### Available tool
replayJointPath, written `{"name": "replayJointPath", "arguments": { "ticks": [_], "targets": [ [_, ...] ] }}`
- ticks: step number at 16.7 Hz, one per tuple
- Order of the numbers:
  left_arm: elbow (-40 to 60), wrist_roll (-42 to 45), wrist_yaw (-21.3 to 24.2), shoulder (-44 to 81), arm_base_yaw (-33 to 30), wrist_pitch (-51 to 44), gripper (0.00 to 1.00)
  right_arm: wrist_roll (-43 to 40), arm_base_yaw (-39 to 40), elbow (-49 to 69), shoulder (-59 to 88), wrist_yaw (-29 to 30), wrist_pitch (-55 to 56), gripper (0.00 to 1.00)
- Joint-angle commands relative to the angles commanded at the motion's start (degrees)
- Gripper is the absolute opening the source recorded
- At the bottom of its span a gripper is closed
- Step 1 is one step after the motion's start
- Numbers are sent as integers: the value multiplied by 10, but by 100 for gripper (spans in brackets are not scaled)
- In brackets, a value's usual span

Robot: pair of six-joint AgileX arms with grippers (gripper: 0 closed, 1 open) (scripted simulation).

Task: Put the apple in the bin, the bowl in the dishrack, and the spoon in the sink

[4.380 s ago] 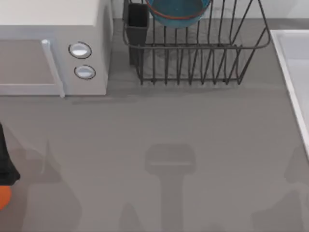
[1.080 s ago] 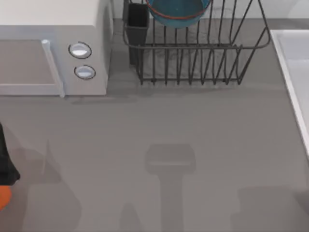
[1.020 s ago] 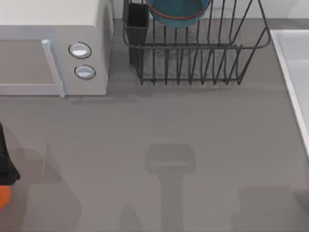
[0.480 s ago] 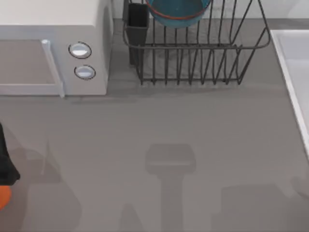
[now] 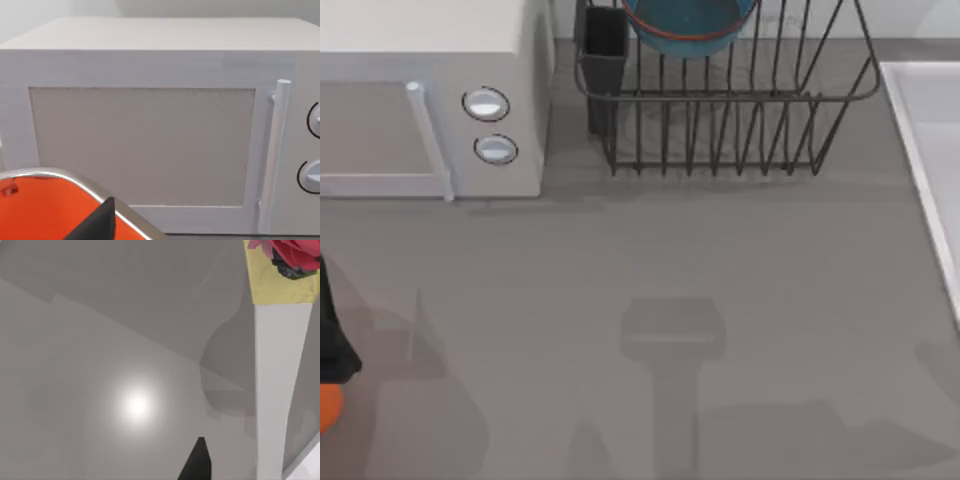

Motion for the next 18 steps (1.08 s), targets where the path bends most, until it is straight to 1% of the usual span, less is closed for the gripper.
{"name": "replayJointPath", "arguments": {
  "ticks": [5,7,9,11,13,18],
  "targets": [
    [0,0,0,0,0,0,100,0,-1,4,8,0,-1,0],
    [0,0,0,0,0,0,100,-6,-3,34,36,0,-14,0],
    [0,0,0,0,0,0,100,-15,-6,89,86,1,-35,0],
    [0,0,0,0,0,0,100,-25,-10,167,153,1,-62,0],
    [0,0,0,0,0,0,100,-35,-13,269,232,2,-93,0],
    [0,0,0,0,0,0,100,-53,-24,598,457,4,-182,0]
  ]
}}
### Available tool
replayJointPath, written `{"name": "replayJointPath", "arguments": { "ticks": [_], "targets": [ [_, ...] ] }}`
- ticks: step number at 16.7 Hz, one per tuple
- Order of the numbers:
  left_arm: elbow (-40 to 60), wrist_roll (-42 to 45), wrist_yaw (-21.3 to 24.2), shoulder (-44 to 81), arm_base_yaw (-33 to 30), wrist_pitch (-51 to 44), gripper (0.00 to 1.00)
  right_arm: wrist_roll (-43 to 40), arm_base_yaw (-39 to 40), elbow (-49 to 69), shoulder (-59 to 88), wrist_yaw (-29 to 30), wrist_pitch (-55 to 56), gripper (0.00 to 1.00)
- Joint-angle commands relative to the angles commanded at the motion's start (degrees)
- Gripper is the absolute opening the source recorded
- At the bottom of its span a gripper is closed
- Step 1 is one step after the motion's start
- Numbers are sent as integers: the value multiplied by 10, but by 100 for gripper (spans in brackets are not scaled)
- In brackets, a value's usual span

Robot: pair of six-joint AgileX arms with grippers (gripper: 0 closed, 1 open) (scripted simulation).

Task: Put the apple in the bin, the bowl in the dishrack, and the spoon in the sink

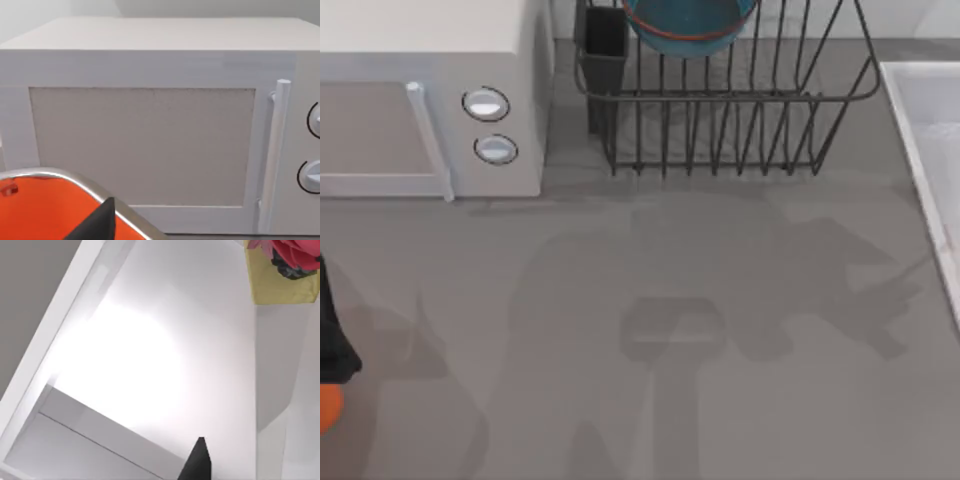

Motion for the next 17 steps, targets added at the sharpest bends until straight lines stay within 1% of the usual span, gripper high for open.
{"name": "replayJointPath", "arguments": {
  "ticks": [5,7,9,12,17],
  "targets": [
    [0,0,0,0,0,0,100,0,-12,320,212,2,-77,0],
    [0,0,0,0,0,0,100,4,-16,417,280,3,-99,0],
    [0,0,0,0,0,0,100,10,-20,489,334,4,-115,0],
    [0,0,0,0,0,0,100,16,-22,553,383,4,-129,0],
    [0,0,0,0,0,0,100,18,-23,565,393,4,-132,0]
  ]
}}
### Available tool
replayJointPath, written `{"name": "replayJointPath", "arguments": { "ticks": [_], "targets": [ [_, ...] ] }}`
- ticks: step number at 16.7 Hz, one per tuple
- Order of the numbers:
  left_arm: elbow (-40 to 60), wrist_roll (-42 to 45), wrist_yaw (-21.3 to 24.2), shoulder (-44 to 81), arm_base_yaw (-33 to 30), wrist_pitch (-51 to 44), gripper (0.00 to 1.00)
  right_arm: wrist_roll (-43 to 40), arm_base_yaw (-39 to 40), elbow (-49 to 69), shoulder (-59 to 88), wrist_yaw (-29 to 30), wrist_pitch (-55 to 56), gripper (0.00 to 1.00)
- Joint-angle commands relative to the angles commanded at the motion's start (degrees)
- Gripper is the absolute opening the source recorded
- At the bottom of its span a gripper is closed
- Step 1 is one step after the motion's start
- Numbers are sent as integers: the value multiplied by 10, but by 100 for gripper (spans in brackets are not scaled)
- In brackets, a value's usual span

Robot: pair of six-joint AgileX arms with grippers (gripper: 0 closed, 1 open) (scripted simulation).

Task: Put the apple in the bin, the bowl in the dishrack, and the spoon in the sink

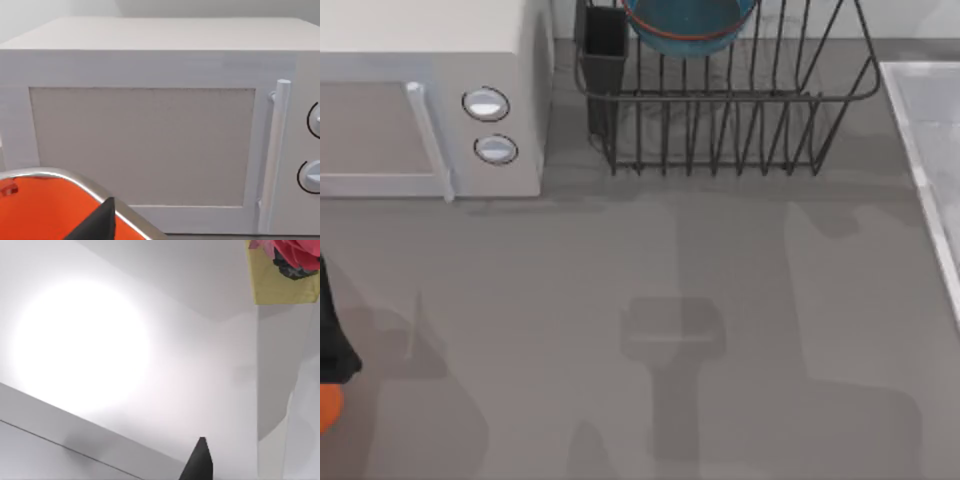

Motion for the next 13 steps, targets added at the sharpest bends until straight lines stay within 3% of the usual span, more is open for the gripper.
{"name": "replayJointPath", "arguments": {
  "ticks": [5,13],
  "targets": [
    [0,0,0,0,0,0,100,-2,3,41,34,0,-17,0],
    [0,0,0,0,0,0,100,0,0,268,175,3,-91,0]
  ]
}}
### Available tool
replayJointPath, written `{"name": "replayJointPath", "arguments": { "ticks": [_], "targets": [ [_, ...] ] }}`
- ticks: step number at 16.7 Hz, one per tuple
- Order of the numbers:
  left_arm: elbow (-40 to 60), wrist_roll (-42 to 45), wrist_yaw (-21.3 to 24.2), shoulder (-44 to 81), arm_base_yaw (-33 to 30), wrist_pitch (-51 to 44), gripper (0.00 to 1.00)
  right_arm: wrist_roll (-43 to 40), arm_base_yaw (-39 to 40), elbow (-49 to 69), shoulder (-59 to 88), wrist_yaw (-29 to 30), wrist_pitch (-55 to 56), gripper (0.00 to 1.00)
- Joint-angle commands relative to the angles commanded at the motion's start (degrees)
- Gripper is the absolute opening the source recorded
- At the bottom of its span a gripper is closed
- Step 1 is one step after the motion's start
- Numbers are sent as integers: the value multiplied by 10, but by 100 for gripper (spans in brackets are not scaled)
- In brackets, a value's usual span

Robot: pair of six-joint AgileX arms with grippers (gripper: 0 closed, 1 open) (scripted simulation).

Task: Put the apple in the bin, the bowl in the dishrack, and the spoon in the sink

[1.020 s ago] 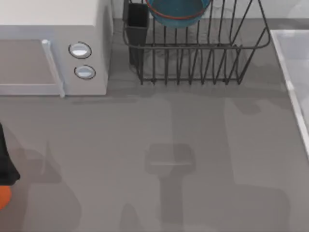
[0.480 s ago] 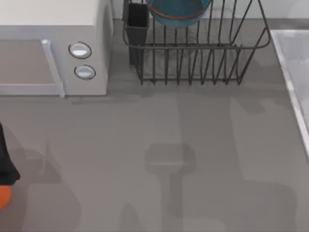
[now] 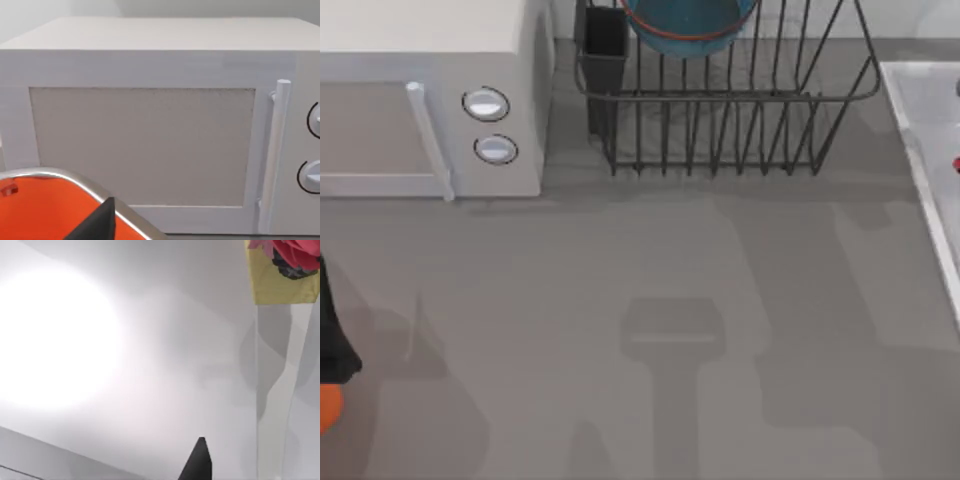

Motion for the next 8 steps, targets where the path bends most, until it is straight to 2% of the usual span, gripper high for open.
{"name": "replayJointPath", "arguments": {
  "ticks": [5,8],
  "targets": [
    [0,0,0,0,0,0,100,1,0,12,10,0,-5,0],
    [0,0,0,0,0,0,100,1,0,12,10,0,-5,23]
  ]
}}
